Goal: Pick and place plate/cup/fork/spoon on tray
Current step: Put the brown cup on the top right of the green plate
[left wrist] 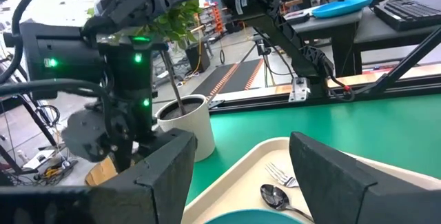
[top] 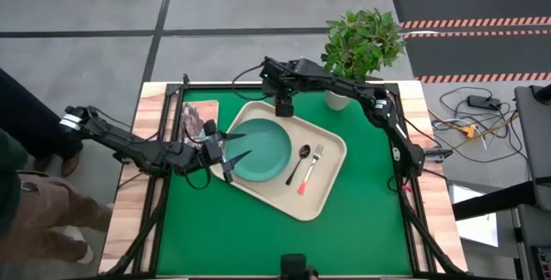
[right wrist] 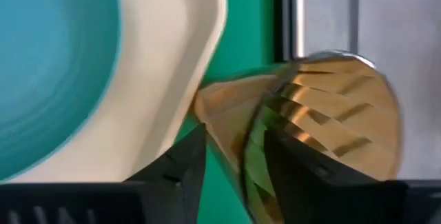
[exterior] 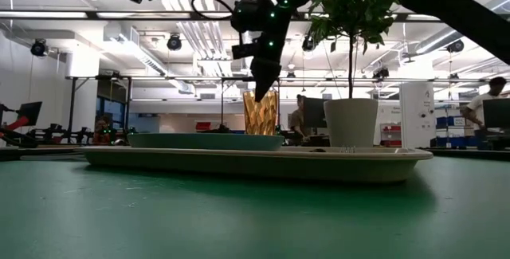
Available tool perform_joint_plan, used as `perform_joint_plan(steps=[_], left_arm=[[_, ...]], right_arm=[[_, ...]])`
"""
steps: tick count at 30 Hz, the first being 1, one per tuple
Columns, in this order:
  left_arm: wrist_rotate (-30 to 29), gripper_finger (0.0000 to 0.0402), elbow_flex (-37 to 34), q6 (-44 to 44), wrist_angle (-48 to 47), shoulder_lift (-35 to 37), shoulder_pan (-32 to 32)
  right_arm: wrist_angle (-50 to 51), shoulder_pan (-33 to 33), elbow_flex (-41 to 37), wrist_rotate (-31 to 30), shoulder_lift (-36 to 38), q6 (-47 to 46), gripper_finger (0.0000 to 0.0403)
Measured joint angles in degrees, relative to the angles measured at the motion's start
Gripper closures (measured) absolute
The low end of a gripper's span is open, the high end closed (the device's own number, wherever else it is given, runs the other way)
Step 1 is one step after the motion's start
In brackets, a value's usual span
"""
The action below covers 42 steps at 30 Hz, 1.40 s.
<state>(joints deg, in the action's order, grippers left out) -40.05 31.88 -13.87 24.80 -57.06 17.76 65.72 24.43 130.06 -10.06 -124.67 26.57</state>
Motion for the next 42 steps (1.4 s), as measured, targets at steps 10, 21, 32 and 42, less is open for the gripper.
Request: perform_joint_plan(steps=[10, 21, 32, 42], left_arm=[[-0.02, 0.0182, 0.00, -0.02, 0.06, -0.01, 0.00], [-0.02, 0.0182, 0.00, -0.04, 0.04, -0.02, 0.00], [-0.04, 0.0182, 0.00, 0.04, 0.04, -0.02, 0.00], [-0.02, 0.0182, 0.00, 1.46, 0.04, -0.02, 0.01]], right_arm=[[1.85, -0.40, 0.00, 0.92, 0.75, 1.63, 0.0388], [13.36, -6.83, 0.45, 1.10, 8.25, -5.35, 0.0394], [17.94, -13.82, -6.60, 1.13, 15.63, -14.98, 0.0394], [8.15, -14.84, -23.28, 1.13, 20.50, -15.65, 0.0394]])
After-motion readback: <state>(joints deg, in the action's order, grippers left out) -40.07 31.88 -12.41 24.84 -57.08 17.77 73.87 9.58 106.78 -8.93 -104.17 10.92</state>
